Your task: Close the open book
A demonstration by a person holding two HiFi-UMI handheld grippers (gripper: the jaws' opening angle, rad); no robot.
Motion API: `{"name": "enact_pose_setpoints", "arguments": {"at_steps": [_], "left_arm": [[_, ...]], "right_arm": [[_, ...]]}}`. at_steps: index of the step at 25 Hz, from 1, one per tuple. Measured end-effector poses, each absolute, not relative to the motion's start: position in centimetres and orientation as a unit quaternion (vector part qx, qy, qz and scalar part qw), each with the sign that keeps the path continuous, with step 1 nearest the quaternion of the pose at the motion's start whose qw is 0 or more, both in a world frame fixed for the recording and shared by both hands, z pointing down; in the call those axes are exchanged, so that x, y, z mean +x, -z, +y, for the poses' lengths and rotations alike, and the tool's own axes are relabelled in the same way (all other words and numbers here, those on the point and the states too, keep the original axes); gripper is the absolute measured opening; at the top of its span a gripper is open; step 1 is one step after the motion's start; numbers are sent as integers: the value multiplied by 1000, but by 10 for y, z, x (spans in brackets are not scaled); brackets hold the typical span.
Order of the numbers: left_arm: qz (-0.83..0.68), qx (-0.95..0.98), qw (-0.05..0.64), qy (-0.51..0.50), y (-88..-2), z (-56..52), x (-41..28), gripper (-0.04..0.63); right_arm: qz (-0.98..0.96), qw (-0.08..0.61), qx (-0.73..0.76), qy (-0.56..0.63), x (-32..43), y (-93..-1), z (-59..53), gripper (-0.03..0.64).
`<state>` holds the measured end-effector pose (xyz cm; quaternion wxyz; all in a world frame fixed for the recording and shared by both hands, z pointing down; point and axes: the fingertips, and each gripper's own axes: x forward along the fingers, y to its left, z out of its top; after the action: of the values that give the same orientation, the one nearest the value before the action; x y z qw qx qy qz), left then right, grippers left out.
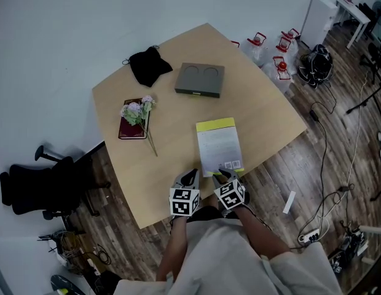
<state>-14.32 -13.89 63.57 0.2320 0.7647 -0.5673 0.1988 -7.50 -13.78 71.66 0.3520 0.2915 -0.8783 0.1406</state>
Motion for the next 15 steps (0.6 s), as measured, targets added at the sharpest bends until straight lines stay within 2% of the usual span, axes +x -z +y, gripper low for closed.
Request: {"name": "enact_pose_setpoints", "arguments": {"at_steps": [15], "left_arm": [[-551,779,228,-193,-634,-129,-128,23]], "right_arm": [[-866,311,351,-177,-31,-702,-134,123]]}}
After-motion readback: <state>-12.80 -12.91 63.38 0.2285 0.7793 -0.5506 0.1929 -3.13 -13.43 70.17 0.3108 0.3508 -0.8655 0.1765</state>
